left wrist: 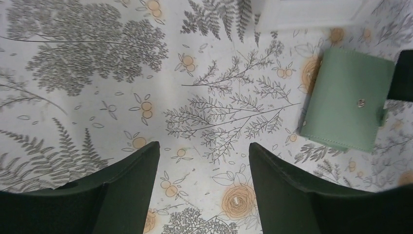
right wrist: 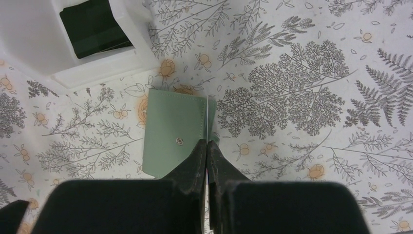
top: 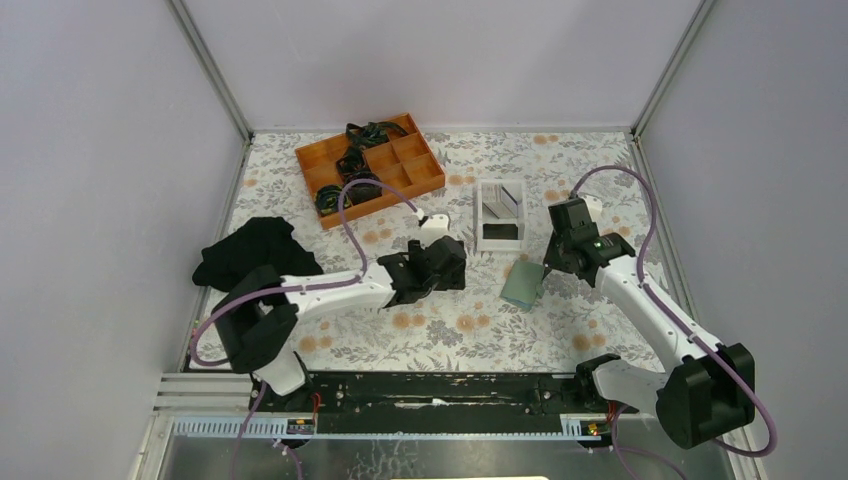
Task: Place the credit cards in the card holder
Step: Move the card holder to the center of the board.
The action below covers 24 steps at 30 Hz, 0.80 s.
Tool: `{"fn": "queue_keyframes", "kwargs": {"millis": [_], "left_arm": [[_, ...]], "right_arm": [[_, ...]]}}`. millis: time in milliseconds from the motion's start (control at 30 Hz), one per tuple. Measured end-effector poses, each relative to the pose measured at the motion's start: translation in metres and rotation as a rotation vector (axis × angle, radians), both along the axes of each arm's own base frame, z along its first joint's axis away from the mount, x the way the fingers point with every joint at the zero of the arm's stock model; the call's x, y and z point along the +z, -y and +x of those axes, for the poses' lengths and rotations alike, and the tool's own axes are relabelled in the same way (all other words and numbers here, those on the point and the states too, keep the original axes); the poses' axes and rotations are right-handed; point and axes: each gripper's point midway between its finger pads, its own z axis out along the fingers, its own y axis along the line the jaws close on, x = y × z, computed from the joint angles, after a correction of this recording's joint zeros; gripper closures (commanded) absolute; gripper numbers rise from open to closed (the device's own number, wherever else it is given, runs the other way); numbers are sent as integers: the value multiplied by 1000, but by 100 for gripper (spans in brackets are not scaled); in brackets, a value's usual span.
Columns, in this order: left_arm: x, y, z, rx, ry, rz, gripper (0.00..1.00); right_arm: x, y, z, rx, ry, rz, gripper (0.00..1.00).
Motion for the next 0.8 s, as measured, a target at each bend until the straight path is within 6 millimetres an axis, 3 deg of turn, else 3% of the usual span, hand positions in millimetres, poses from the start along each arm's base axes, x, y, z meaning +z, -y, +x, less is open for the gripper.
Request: {"fn": "queue_keyframes", "kwargs": {"millis": [300,800], "left_arm": [[-36,30,-8,-88,-54,38,26],[-45,38,-7,-94,-63,37,26]], "right_arm": [[-12,-3,9,-4,1,26,100],[-27,-20,5,36,-8,131,100]]}}
